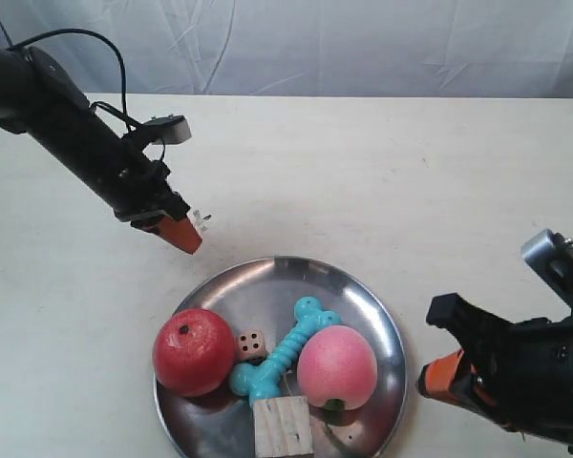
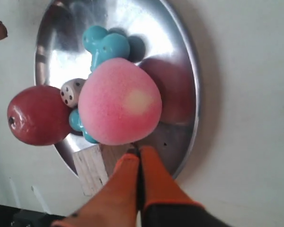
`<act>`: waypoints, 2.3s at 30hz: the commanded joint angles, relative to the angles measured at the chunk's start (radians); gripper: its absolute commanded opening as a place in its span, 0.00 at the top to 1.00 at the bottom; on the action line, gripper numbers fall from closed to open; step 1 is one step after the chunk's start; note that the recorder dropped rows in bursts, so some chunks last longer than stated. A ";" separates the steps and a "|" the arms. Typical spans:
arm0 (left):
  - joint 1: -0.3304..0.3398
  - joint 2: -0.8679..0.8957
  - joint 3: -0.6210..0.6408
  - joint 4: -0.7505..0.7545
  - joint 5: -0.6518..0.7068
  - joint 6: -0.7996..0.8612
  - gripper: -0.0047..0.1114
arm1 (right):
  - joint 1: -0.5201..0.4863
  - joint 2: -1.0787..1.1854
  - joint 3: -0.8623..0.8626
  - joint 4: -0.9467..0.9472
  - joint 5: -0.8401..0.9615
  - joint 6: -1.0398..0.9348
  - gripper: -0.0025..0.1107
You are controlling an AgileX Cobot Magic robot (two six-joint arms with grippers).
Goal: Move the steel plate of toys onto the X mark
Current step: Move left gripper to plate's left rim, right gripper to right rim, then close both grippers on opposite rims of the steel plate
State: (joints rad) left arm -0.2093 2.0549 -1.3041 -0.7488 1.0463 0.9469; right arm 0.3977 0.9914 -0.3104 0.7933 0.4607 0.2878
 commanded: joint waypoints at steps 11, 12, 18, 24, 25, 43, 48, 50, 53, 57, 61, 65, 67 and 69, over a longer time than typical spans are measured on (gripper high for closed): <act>-0.059 0.034 -0.004 -0.021 0.051 0.033 0.53 | 0.250 -0.007 0.123 0.072 -0.246 0.248 0.51; -0.064 0.034 -0.004 -0.012 0.040 0.033 0.53 | 0.260 -0.007 0.130 0.079 -0.260 0.251 0.51; -0.071 0.034 -0.004 0.021 0.002 0.033 0.53 | 0.302 0.010 0.143 0.094 -0.320 0.262 0.51; -0.087 0.034 -0.004 0.021 -0.024 0.029 0.53 | 0.302 0.124 0.146 0.094 -0.374 0.262 0.51; -0.092 0.034 -0.004 0.024 -0.028 0.029 0.53 | 0.302 0.146 0.146 0.094 -0.382 0.262 0.51; -0.101 0.034 -0.004 0.018 -0.045 0.022 0.53 | 0.302 0.222 0.127 0.039 -0.431 0.262 0.51; -0.101 0.034 -0.004 0.018 -0.045 0.017 0.53 | 0.302 0.229 0.114 0.035 -0.439 0.262 0.51; -0.101 0.034 -0.004 0.018 -0.045 0.013 0.53 | 0.302 0.244 0.114 0.035 -0.415 0.262 0.51; -0.101 0.034 -0.004 0.018 -0.039 0.013 0.53 | 0.302 0.262 0.114 0.035 -0.413 0.262 0.51; -0.101 0.034 -0.004 0.018 -0.027 -0.007 0.53 | 0.302 0.281 0.114 0.011 -0.434 0.262 0.51; -0.101 0.034 -0.004 0.045 -0.049 -0.084 0.54 | 0.302 0.283 0.114 -0.005 -0.480 0.262 0.51; -0.101 0.034 -0.004 0.044 -0.049 -0.086 0.54 | 0.302 0.283 0.114 -0.005 -0.483 0.262 0.51; -0.101 0.034 -0.004 0.044 -0.045 -0.087 0.54 | 0.302 0.283 0.114 -0.002 -0.474 0.262 0.51; -0.101 0.034 -0.004 0.044 -0.041 -0.087 0.54 | 0.302 0.283 0.107 -0.002 -0.444 0.262 0.51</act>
State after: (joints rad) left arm -0.3052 2.0884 -1.3041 -0.7060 1.0004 0.8676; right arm 0.6995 1.2722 -0.1949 0.8012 -0.0088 0.5561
